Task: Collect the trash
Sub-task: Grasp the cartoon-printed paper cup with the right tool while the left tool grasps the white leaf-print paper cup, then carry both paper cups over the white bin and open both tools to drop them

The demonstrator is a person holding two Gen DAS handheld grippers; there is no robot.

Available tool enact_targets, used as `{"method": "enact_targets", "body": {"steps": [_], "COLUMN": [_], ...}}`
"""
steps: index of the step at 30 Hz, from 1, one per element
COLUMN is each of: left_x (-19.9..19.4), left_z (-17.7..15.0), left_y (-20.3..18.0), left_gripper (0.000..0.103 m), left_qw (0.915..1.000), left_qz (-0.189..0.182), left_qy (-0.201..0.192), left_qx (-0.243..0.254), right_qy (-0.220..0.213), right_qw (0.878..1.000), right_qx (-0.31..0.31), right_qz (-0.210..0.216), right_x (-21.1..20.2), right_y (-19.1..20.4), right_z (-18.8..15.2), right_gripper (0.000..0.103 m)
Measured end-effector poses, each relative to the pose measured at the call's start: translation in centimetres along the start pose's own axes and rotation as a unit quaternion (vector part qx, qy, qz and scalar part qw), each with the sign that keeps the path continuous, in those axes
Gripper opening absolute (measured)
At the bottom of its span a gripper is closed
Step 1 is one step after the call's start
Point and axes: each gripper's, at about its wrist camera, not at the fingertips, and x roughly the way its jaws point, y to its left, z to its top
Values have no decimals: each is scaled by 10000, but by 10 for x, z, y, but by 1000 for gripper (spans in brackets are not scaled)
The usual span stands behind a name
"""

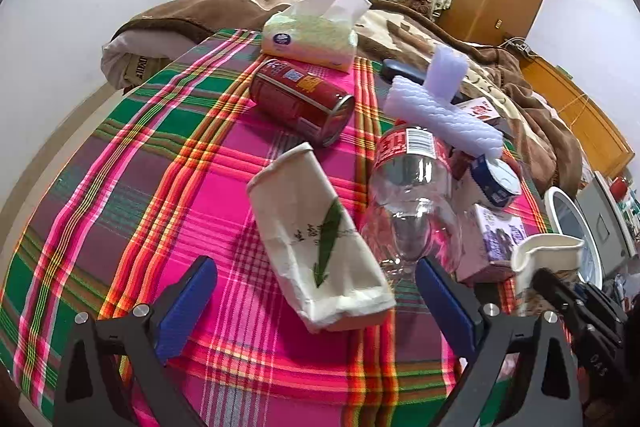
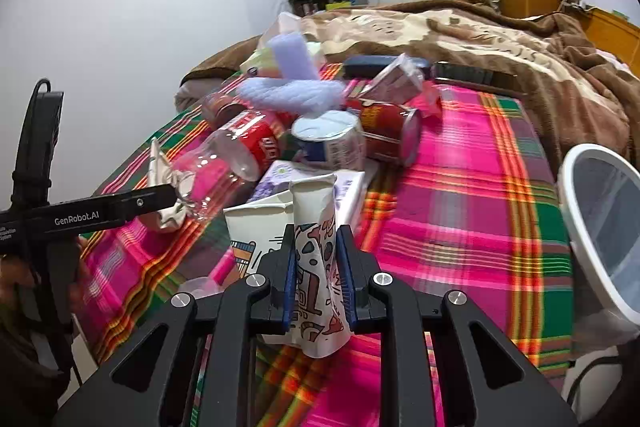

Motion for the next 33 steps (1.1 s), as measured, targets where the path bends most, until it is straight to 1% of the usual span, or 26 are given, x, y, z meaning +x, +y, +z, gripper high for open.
{"method": "enact_targets", "body": {"steps": [1, 3, 7, 9, 10, 12, 13, 14, 15, 22, 26, 33], "left_x": [1, 3, 11, 13, 14, 14, 16, 16, 17, 13, 4, -22], "left_z": [0, 0, 0, -1, 0, 1, 2, 2, 2, 0, -2, -4], "left_y": [2, 3, 6, 6, 5, 5, 5, 4, 3, 1, -4, -14], "left_gripper": [98, 91, 82, 81, 80, 67, 64, 55, 53, 45, 45, 45], "left_qw": [10000, 10000, 9998, 9997, 9997, 9996, 9996, 9997, 9998, 9997, 9998, 9992], "left_qz": [42, 51, -8, -81, -82, -151, -170, -160, -126, -231, -159, -306], "left_qy": [11, 26, 142, 181, 170, 164, 150, 140, 149, 113, 23, -138], "left_qx": [-37, -51, -128, -162, -163, -162, -162, -135, -85, -44, 93, 231], "right_qy": [-10, -37, -12, 29, 23, 50, 49, 57, 64, 34, -28, -108], "right_qw": [10000, 9997, 9987, 9976, 9975, 9969, 9967, 9967, 9965, 9964, 9961, 9956], "right_qx": [79, 243, 404, 404, 406, 450, 471, 483, 497, 529, 605, 697], "right_qz": [-25, -34, -320, -554, -576, -648, -654, -656, -668, -669, -641, -617], "right_x": [-1, -3, -9, -11, -12, -12, -11, -11, -11, -14, -20, -24], "right_y": [-3, -9, -19, -22, -22, -25, -25, -27, -26, -28, -34, -37], "right_z": [0, -1, 0, 0, -1, 0, -1, 0, 0, -2, -1, 2], "right_gripper": [19, 19, 19, 19, 19, 19, 19, 19, 19, 19, 19, 19]}}
